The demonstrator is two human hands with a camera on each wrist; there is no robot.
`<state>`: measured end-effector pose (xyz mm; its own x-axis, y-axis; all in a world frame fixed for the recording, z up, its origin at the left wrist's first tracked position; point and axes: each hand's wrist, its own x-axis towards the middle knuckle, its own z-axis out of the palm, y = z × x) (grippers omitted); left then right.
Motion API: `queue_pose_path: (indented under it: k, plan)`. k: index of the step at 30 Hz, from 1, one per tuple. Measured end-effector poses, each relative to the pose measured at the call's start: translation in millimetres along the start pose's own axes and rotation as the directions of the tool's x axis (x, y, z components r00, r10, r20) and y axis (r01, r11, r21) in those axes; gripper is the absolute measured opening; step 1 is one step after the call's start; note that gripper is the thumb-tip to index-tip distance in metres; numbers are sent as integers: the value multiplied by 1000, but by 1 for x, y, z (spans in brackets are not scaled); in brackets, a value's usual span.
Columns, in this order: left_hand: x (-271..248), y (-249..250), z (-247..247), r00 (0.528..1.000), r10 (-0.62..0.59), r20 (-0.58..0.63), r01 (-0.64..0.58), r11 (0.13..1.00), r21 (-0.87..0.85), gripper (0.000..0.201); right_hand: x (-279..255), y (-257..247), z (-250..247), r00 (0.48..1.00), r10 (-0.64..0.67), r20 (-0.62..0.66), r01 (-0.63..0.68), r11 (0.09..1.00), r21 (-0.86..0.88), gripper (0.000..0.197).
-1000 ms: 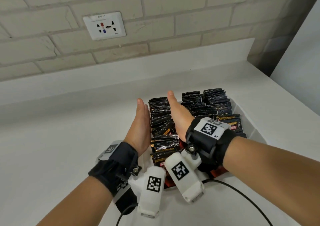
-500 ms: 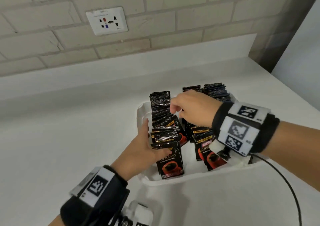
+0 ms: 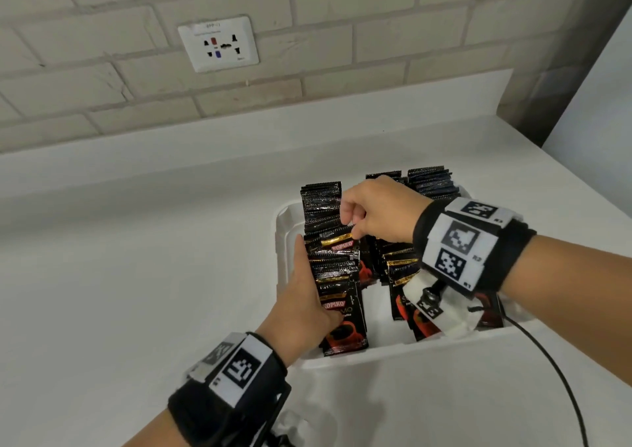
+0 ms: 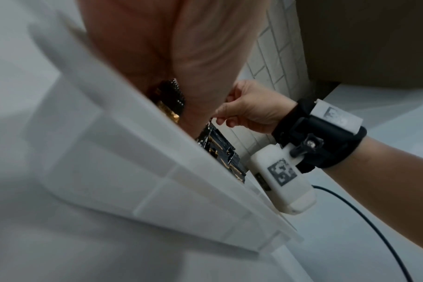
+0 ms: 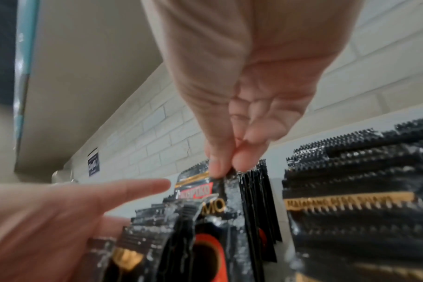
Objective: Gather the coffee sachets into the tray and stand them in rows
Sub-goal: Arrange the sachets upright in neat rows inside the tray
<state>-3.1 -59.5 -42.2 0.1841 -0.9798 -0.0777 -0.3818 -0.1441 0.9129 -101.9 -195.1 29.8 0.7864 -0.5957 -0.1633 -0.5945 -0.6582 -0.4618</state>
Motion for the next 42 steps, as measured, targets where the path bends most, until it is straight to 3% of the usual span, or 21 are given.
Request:
queue_pose_path:
  k: [4,8,16,19,21,24,32,36,42]
  plan:
    - [2,-4,2,999,25,-38,-24,999,31,99,-1,2,4,999,23,-42,-15,986,167,11]
    - [4,-8,5,998,21,-56,-19,999,40,108,-1,-2,10,999,14,-38,-6,981,196,10]
    - [5,-10,10,989,114,-96,-111,993,31,101,-18,-5,-1,998,58,11,-59,976,211,42]
    - [5,-9,12,988,130,-85,-129,991,14,98,-36,-2,4,992,72,102,-95,967,237,38]
    - [6,-9,13,986,146,-86,-146,989,7,92,-44,1,11,986,68,155,-97,978,183,33]
    - [7,-10,13,984,159,-82,-161,987,-11,90,-47,2,21,989,28,145,-40,996,82,40]
    - [7,-15,11,987,153,-48,-151,988,42,113,-43,-11,27,980,-91,178,129,969,-209,47]
    - [8,-26,11,994,97,-43,-95,994,55,118,-41,-14,29,975,-103,198,159,943,-291,38]
    - [8,-24,12,995,80,-53,-70,985,158,124,-40,-15,27,976,-117,184,167,943,-289,10]
